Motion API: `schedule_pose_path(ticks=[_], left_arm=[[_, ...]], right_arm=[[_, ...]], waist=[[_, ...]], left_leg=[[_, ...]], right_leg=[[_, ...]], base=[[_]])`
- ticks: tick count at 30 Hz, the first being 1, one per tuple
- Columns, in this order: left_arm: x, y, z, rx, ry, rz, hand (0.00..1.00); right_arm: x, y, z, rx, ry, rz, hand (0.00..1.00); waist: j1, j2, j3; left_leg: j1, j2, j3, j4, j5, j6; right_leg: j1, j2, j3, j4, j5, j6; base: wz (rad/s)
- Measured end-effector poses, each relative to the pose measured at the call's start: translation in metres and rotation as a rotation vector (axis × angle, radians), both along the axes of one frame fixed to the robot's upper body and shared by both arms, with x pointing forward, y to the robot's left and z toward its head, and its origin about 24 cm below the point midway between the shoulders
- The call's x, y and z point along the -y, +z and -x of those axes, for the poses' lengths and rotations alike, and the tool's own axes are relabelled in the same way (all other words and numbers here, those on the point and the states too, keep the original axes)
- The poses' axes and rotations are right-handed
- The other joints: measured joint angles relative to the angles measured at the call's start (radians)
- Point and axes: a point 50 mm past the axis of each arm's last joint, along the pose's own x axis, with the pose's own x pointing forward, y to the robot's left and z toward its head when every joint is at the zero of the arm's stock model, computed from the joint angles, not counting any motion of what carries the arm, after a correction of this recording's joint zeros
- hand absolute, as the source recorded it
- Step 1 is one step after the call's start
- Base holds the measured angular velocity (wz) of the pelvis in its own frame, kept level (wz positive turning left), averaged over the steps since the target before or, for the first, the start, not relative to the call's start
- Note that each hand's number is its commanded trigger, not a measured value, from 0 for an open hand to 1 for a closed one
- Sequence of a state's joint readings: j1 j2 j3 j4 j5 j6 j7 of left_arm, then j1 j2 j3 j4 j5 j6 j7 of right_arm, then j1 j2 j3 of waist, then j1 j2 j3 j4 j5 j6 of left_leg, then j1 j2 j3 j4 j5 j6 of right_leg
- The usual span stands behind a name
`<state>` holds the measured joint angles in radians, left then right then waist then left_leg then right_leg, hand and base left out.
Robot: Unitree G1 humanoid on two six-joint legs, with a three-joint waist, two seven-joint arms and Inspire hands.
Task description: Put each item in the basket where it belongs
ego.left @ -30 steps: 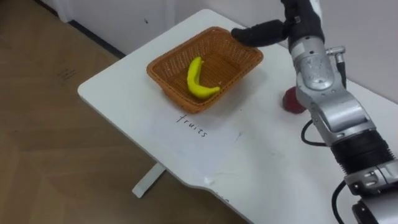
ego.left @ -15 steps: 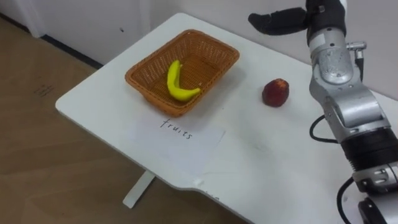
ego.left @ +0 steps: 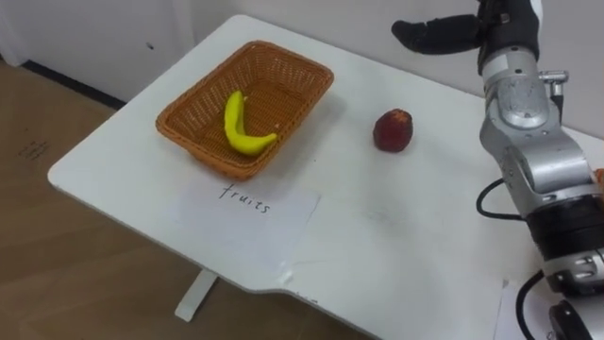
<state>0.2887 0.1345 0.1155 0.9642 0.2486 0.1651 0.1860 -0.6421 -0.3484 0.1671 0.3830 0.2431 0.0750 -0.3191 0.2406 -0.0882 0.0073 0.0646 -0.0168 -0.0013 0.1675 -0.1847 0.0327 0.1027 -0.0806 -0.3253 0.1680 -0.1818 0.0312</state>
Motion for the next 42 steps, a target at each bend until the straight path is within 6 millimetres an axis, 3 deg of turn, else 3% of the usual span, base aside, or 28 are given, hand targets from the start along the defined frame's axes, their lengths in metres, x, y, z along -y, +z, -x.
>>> schedule_pose_path(ticks=[12,16,23,30,42], left_arm=[[-0.003,0.002,-0.019,0.035,-0.034,-0.011,0.00],[-0.004,0.002,-0.022,0.036,-0.043,-0.013,0.00],[-0.001,0.000,-0.017,0.016,-0.064,-0.012,0.00],[0.000,0.000,-0.008,-0.019,-0.059,-0.013,0.00],[0.005,-0.002,-0.018,-0.013,-0.081,0.007,0.00]], right_arm=[[0.005,-0.015,-0.002,-0.068,-0.011,-0.043,0.00],[0.013,-0.033,-0.003,-0.148,-0.030,-0.096,0.00],[0.018,-0.057,0.000,-0.247,-0.020,-0.174,0.00],[0.008,-0.071,0.003,-0.303,0.047,-0.168,0.00],[0.003,-0.084,0.004,-0.354,0.059,-0.186,0.00]], waist=[[-0.027,-0.005,-0.0029],[-0.023,-0.013,-0.0076],[-0.010,0.002,0.0010],[-0.009,0.005,0.0016],[0.007,0.008,0.0013]], left_leg=[[-0.004,0.020,0.034,-0.003,-0.001,-0.002],[0.001,0.021,0.050,-0.003,-0.002,-0.005],[-0.006,0.022,0.054,-0.001,-0.003,-0.007],[-0.028,0.023,0.054,-0.001,-0.003,-0.007],[-0.065,0.025,0.050,0.012,-0.002,-0.007]], right_leg=[[-0.020,0.018,0.025,0.002,0.016,-0.015],[-0.020,0.024,0.031,0.002,0.019,-0.020],[-0.029,0.023,0.023,0.002,0.021,-0.022],[-0.052,0.024,0.020,0.001,0.022,-0.023],[-0.084,0.019,0.023,0.003,0.022,-0.022]], base=[[-0.08],[-0.10],[-0.02],[0.00],[0.00]])
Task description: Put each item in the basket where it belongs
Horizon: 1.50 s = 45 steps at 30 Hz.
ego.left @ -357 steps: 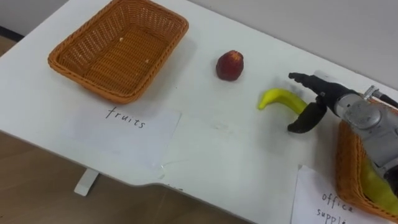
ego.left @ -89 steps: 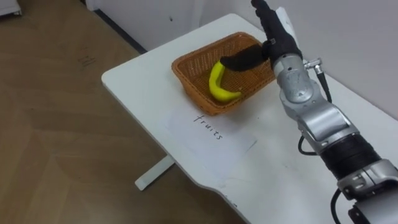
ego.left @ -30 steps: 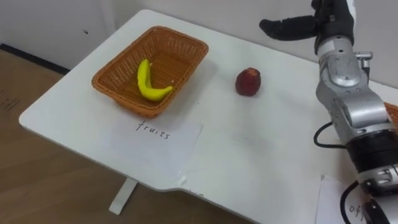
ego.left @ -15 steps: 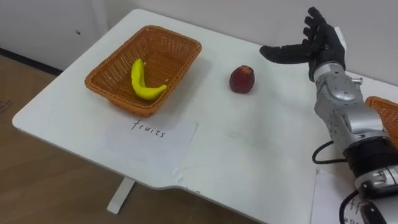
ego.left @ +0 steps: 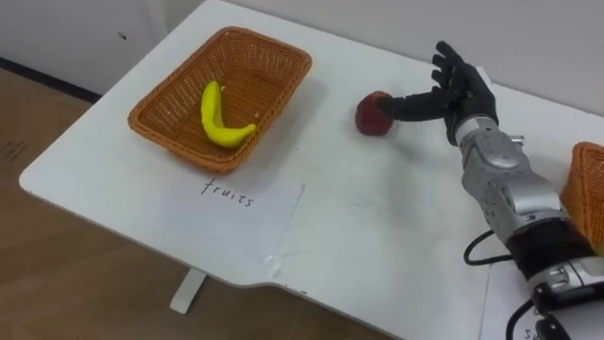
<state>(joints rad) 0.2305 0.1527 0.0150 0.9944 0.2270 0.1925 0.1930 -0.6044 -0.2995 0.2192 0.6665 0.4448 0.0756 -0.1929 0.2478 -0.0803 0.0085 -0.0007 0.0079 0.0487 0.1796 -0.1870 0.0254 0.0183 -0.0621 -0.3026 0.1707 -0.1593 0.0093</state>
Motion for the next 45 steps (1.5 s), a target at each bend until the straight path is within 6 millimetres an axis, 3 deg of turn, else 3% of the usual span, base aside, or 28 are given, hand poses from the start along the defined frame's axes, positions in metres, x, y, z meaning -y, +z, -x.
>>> schedule_pose_path(ticks=[21,36,45], left_arm=[[0.004,-0.002,0.002,-0.011,0.005,0.012,0.00],[0.009,-0.002,-0.001,-0.002,-0.026,0.022,0.00],[0.011,-0.003,0.000,0.018,0.027,0.049,0.00]], right_arm=[[-0.001,-0.001,0.000,-0.004,0.011,-0.005,0.00],[-0.006,-0.021,0.004,-0.084,0.043,0.033,0.00],[-0.001,-0.030,0.006,-0.121,0.026,0.043,0.00]], waist=[[0.005,0.008,0.0049],[0.010,0.007,0.0046],[0.036,0.006,0.0090]], left_leg=[[-0.010,-0.001,-0.005,0.007,0.000,0.000],[-0.030,-0.003,-0.019,0.018,0.000,0.000],[-0.044,-0.003,-0.025,0.023,0.000,0.000]], right_leg=[[-0.001,0.000,-0.006,0.000,0.001,0.000],[-0.012,-0.006,-0.027,0.002,0.002,0.001],[-0.022,-0.007,-0.033,0.007,0.003,0.001]], base=[[0.00],[0.02],[0.01]])
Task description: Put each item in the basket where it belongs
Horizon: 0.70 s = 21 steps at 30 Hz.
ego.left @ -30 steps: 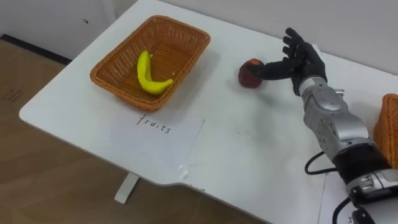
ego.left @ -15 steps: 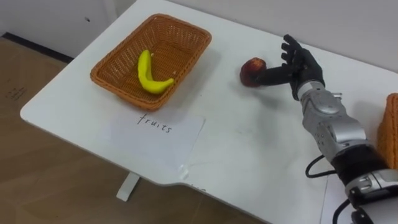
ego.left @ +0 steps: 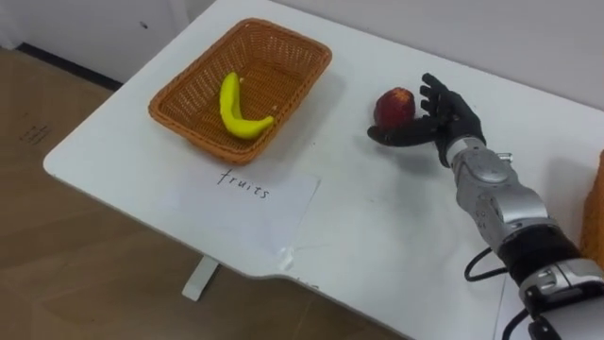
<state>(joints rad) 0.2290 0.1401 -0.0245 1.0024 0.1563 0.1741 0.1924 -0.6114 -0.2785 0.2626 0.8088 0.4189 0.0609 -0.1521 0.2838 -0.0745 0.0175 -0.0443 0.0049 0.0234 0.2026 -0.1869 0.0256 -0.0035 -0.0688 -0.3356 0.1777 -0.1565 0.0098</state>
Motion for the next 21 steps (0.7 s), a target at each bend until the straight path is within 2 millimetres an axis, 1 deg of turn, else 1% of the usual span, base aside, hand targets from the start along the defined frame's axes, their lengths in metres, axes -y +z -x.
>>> schedule_pose_path(ticks=[5,15,21], left_arm=[[0.001,0.000,-0.001,0.014,0.025,0.014,0.00],[0.002,-0.001,-0.007,0.022,-0.001,0.025,0.00],[0.003,-0.001,-0.007,0.021,-0.003,0.027,0.00]], right_arm=[[-0.001,0.005,-0.003,0.029,0.002,0.000,0.00],[-0.001,0.009,-0.004,0.067,-0.003,-0.001,0.00],[-0.001,0.010,-0.005,0.073,-0.004,0.000,0.00]], waist=[[0.002,0.001,0.0053],[0.002,0.002,0.0071],[0.001,0.000,0.0077]], left_leg=[[-0.019,0.000,-0.001,0.002,0.000,0.000],[-0.036,0.000,-0.001,0.002,0.000,0.000],[-0.044,0.001,-0.002,0.003,0.000,0.000]], right_leg=[[-0.021,0.000,0.000,0.008,0.001,-0.002],[-0.036,0.000,-0.004,0.008,0.001,-0.002],[-0.041,-0.001,-0.019,0.008,0.001,-0.002]], base=[[0.00],[0.00],[0.02]])
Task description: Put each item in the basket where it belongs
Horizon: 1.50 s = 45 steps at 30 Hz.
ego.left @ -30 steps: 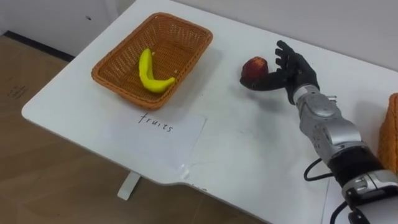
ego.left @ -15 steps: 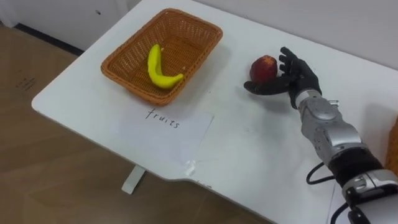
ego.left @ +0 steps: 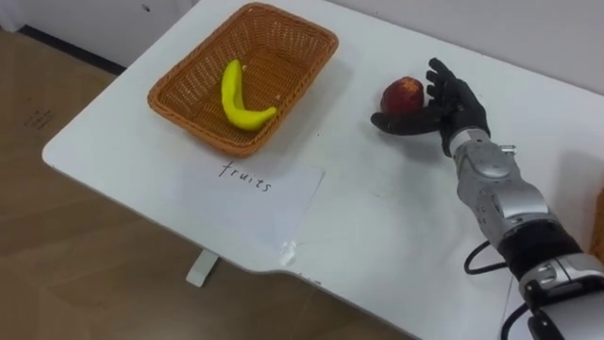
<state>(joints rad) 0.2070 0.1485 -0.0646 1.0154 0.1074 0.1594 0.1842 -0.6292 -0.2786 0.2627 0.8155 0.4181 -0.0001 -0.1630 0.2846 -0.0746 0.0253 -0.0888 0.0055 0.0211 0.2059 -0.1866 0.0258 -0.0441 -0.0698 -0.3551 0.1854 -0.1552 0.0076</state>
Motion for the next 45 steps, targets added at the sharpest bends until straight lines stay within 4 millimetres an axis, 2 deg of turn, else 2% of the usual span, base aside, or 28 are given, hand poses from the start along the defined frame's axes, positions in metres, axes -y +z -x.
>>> schedule_pose_path(ticks=[13,19,21,30,32,45], left_arm=[[-0.002,0.000,-0.001,-0.003,-0.008,0.012,0.00],[-0.002,0.001,-0.001,-0.002,-0.009,0.011,0.00],[-0.002,0.001,-0.002,0.002,-0.009,0.010,0.00],[-0.005,0.003,-0.011,0.021,-0.042,-0.017,0.00],[-0.006,0.003,-0.013,0.023,-0.048,-0.021,0.00],[-0.006,0.002,-0.016,0.029,-0.015,-0.016,0.00]], right_arm=[[0.000,0.002,-0.001,0.016,0.020,0.089,0.00],[0.001,0.001,0.000,0.013,0.023,0.157,0.00],[0.001,0.002,-0.001,0.018,0.024,0.187,0.00],[-0.001,0.000,-0.002,0.010,0.040,0.260,0.00],[-0.003,-0.001,-0.002,0.014,0.043,0.274,0.00],[-0.001,0.005,-0.007,0.027,0.036,0.365,0.00]], waist=[[0.001,-0.002,0.0000],[0.019,-0.002,0.0000],[0.025,-0.006,-0.0010],[0.026,-0.024,0.0049],[0.025,-0.031,0.0029],[0.020,-0.032,0.0042]], left_leg=[[-0.012,0.000,-0.001,0.006,0.000,0.000],[-0.017,0.001,0.001,0.008,0.000,0.000],[-0.028,0.004,0.003,0.008,0.000,0.000],[-0.033,0.007,0.004,0.007,0.002,-0.002],[-0.040,0.007,0.004,0.007,0.002,-0.002],[-0.049,0.004,0.002,0.008,0.002,-0.002]], right_leg=[[-0.011,-0.001,-0.005,0.001,0.000,0.000],[-0.015,0.000,-0.004,0.002,0.001,-0.001],[-0.028,0.001,-0.003,0.005,0.003,-0.004],[-0.032,0.004,-0.004,0.003,0.004,-0.007],[-0.040,0.004,-0.003,0.003,0.004,-0.007],[-0.046,0.002,-0.015,0.002,0.005,-0.007]], base=[[0.00],[0.00],[-0.03],[0.00],[0.00],[0.00]])
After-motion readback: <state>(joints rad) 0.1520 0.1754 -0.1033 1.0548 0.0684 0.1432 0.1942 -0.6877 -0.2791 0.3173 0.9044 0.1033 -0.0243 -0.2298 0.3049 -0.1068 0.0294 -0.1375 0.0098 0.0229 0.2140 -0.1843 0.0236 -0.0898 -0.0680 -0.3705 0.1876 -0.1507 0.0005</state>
